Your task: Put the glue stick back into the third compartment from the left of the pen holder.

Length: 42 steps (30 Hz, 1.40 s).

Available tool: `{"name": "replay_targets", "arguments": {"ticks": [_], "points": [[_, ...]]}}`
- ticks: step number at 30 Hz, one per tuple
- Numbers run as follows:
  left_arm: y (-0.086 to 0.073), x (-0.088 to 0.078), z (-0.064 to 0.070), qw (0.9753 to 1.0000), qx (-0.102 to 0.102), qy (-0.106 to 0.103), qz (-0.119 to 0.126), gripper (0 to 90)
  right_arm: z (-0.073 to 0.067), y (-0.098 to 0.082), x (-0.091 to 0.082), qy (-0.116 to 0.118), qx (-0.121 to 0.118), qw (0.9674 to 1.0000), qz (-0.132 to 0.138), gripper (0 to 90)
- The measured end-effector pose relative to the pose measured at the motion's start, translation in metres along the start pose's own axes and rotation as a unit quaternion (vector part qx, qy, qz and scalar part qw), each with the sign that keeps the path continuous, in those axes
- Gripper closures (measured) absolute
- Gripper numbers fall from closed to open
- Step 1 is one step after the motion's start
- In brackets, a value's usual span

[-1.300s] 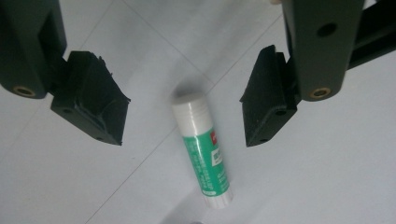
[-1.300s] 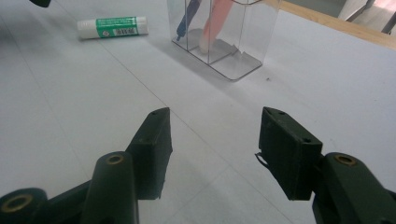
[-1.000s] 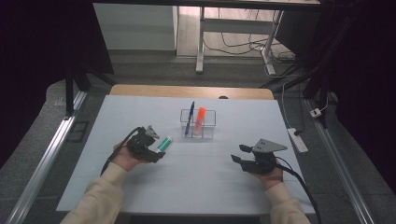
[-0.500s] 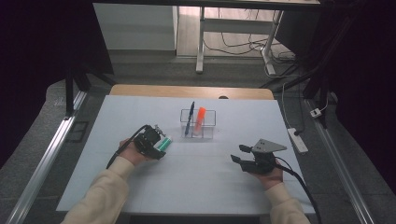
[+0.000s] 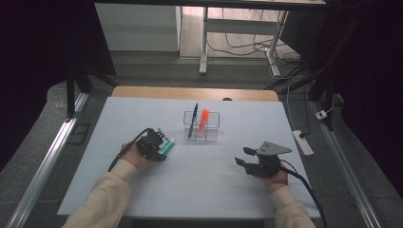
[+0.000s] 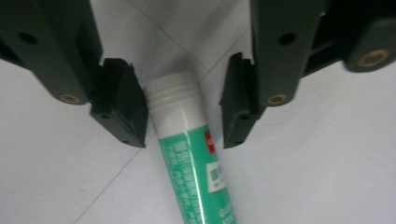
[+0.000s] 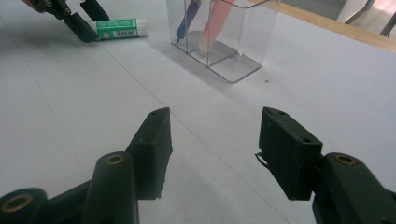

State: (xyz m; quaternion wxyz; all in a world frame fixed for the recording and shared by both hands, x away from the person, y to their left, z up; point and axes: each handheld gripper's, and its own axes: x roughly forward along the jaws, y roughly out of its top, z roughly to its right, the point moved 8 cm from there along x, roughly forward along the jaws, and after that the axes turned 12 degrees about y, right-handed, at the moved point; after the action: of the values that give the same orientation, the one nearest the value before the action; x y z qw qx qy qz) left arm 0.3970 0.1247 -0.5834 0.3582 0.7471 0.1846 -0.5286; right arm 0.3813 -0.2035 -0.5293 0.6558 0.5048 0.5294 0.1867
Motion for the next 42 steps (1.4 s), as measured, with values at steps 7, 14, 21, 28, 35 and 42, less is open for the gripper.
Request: {"name": "replay_targets", "arguments": {"ticks": [7,14,21,28,35,42], "points": [[-0.002,0.001,0.000,0.9999,-0.005,-0.009,-0.010,64.1,0.000,0.001,0.000,0.000,0.000,1.0000,0.004,43.6],[-0.003,-0.007,0.000,0.9999,0.000,-0.007,0.012,64.4,-0.002,0.002,-0.001,-0.002,-0.005,1.0000,0.006,43.6],[-0.001,-0.024,0.009,0.9985,0.006,-0.024,0.048,64.4,-0.008,0.008,-0.001,0.011,-0.018,0.9996,0.016,43.7],[0.004,-0.033,0.022,0.9960,0.024,-0.040,0.077,64.4,-0.012,0.008,0.000,0.016,-0.028,0.9995,0.007,43.7],[0.010,-0.037,0.033,0.9928,0.041,-0.055,0.098,64.4,-0.013,0.008,0.001,0.018,-0.032,0.9993,0.008,43.8],[0.018,-0.038,0.043,0.9903,0.054,-0.071,0.106,64.5,-0.016,0.010,0.002,0.023,-0.037,0.9990,0.006,43.8]]}}
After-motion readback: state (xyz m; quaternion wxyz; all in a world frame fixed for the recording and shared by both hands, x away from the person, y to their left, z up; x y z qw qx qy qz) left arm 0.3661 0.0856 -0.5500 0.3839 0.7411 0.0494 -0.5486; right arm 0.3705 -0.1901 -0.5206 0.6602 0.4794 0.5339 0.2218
